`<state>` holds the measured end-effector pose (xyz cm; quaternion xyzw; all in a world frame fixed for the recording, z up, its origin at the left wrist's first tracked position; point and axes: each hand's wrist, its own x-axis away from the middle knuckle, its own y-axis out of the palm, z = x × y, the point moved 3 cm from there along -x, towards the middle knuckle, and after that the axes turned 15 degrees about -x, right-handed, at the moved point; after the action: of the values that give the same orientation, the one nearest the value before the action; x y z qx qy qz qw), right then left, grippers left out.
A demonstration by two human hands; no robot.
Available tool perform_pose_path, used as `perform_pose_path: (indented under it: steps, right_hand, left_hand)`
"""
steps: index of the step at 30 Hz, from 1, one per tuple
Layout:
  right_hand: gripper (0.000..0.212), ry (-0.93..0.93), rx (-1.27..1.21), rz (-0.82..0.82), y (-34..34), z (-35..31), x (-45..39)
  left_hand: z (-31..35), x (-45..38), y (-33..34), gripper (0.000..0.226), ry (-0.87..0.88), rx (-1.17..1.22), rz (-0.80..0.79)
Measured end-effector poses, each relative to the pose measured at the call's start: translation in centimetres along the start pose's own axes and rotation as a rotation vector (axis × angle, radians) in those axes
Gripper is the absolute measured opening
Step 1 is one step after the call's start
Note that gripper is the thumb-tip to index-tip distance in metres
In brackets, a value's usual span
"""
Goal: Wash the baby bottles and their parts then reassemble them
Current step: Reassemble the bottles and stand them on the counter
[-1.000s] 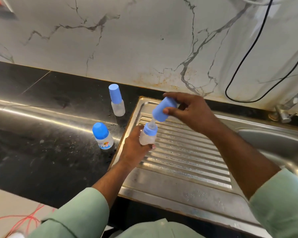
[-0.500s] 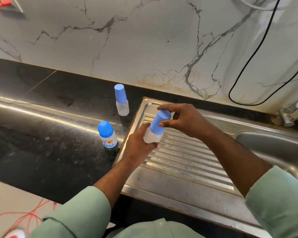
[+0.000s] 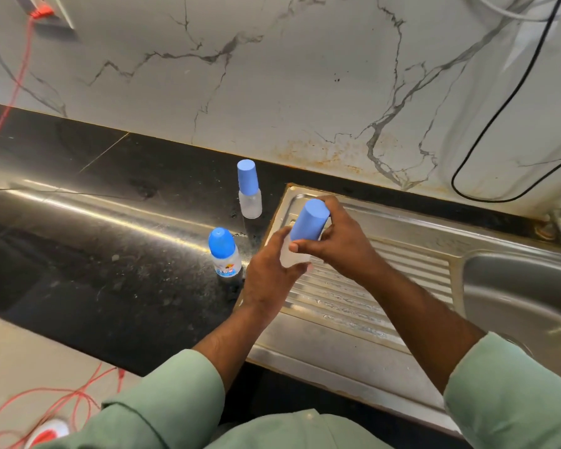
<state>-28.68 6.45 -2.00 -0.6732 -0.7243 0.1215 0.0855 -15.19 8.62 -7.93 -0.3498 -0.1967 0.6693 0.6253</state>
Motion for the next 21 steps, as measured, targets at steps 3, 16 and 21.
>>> perform_pose_path:
  steps: [3, 16, 21]
  right_hand:
    - [0.066, 0.101, -0.112, -0.103, 1.4, 0.6, -0.8]
    - [0.058, -0.014, 0.045, -0.117, 8.3, 2.5, -10.2]
    - [0.060, 0.011, 0.008, -0.129, 11.0, 3.8, -12.5]
  left_hand:
    - [-2.0, 0.1, -0.5, 0.080, -0.040, 0.070, -0.088]
    - [-10.1, 1.5, -0.4, 0.054, 0.031, -0.670, -0.782]
    - [-10.4, 1.4, -0.2, 0.057, 0.123, -0.741, -0.814]
